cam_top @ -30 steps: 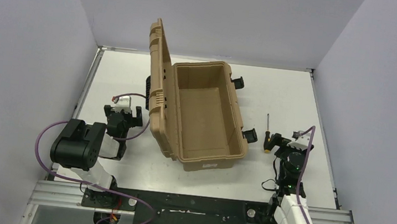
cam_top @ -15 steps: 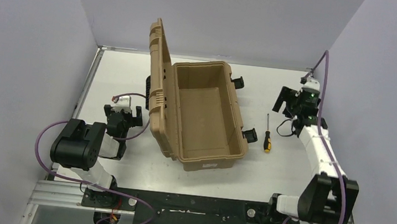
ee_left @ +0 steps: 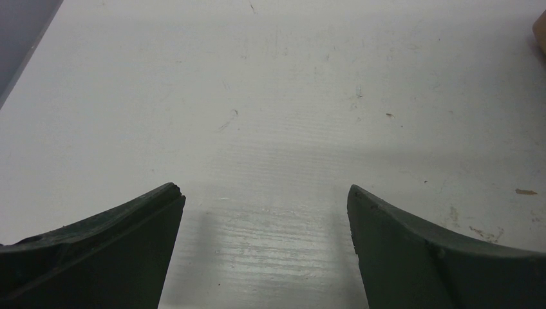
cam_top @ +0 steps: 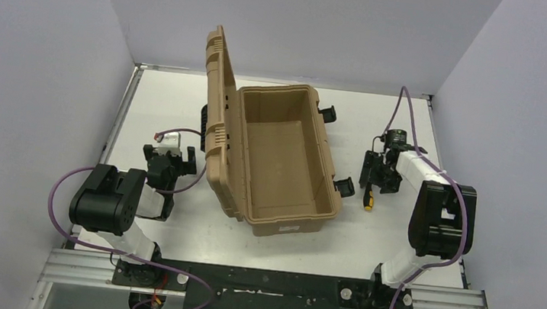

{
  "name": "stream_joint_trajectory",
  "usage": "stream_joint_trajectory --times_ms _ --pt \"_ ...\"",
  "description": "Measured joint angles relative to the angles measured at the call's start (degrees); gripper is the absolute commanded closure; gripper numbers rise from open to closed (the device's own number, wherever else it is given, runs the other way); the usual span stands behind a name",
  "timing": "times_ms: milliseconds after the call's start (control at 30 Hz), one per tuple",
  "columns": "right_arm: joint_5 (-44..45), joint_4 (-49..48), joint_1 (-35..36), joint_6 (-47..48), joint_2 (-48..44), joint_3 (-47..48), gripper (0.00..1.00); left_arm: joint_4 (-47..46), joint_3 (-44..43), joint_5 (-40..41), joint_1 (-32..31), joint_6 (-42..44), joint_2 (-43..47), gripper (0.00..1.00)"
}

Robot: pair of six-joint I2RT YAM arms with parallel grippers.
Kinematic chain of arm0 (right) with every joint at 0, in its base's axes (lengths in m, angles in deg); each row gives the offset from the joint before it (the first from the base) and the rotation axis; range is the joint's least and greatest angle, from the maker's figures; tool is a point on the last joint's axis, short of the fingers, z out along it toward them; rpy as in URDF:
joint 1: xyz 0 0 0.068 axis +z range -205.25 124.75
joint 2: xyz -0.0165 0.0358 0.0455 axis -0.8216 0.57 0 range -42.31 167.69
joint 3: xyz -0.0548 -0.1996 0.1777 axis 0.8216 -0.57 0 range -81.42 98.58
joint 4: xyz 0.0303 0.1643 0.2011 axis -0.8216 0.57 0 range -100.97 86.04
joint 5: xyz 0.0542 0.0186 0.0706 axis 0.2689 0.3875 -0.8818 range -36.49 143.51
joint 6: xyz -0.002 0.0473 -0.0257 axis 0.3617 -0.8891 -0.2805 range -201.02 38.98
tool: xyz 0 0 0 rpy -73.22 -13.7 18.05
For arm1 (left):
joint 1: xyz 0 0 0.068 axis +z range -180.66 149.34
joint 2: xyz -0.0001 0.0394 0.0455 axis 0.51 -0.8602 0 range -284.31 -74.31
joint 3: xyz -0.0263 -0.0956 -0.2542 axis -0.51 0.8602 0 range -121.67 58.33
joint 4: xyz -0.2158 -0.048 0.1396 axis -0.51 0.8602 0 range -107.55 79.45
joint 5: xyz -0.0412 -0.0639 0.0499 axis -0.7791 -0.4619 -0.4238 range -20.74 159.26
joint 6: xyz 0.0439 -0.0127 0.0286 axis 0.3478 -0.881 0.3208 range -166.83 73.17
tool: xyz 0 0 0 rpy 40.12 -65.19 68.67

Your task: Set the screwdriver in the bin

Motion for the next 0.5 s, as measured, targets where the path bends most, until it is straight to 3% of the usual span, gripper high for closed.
stream_joint_trajectory --times_ms 67,200,267,500 --pt "-0.02 -0.17 0.59 -0.04 0.17 -0.52 0.72 0.00 0.00 -0.02 0.00 0.02 0.00 0.03" --pt "0.09 -0.59 0.94 -0.37 1.51 -0.83 0.83 0.00 0.00 0.00 0.00 0.02 0.00 0.03" --pt "0.15 -0.59 0.94 -0.39 1.51 -0.83 1.00 0.00 0.00 -0.02 0.00 0.02 0.00 0.03" --pt "0.66 1.42 1.16 -0.59 1.49 0.37 1.00 0.00 -0.02 0.00 0.00 0.02 0.00 0.03"
